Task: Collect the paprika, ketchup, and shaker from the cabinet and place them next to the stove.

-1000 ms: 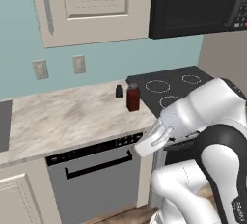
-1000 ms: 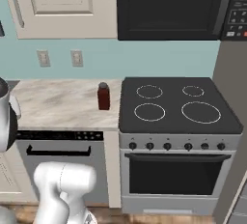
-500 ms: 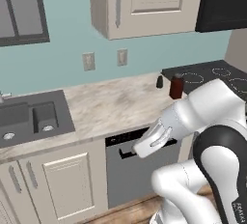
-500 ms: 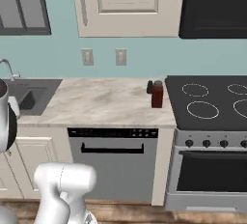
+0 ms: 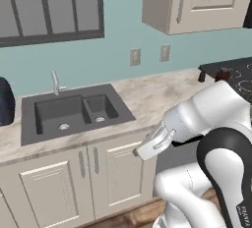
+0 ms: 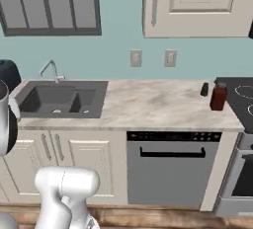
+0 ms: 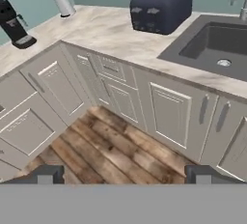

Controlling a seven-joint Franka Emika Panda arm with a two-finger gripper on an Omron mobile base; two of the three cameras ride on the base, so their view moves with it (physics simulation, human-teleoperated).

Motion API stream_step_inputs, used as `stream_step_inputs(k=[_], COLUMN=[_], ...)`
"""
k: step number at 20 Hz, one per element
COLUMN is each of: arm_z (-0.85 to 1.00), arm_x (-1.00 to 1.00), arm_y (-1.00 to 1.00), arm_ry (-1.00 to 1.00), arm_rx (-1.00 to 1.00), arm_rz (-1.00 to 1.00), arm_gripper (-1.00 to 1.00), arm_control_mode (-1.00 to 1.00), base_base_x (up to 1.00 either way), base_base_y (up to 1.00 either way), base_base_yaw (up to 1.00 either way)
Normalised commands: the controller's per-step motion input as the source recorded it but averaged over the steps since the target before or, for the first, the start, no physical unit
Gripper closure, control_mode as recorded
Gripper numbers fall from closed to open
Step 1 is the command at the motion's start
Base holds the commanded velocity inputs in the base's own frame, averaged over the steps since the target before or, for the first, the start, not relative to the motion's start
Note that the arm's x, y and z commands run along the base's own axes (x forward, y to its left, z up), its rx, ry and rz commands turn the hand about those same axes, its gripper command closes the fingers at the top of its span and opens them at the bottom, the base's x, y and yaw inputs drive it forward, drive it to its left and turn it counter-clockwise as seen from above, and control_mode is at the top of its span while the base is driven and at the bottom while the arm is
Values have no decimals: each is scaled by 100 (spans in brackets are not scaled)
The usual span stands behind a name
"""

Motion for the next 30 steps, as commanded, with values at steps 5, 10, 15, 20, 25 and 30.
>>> stream_step_inputs(k=[5, 10, 15, 20, 25, 30], arm_z=[0, 0, 0, 0, 0, 0], arm_x=[0, 0, 0, 0, 0, 0], arm_y=[0, 0, 0, 0, 0, 0], arm_ry=[0, 0, 0, 0, 0, 0], arm_rx=[0, 0, 0, 0, 0, 0], arm_rz=[0, 0, 0, 0, 0, 0], arm_gripper=[-100, -100, -100, -100, -100, -100], arm_control_mode=[100, 100, 100, 100, 100, 100], base_base_x=[-14, -10, 0, 5, 24, 28], base_base_y=[100, 95, 85, 65, 48, 38], base_base_yaw=[0, 0, 0, 0, 1, 9])
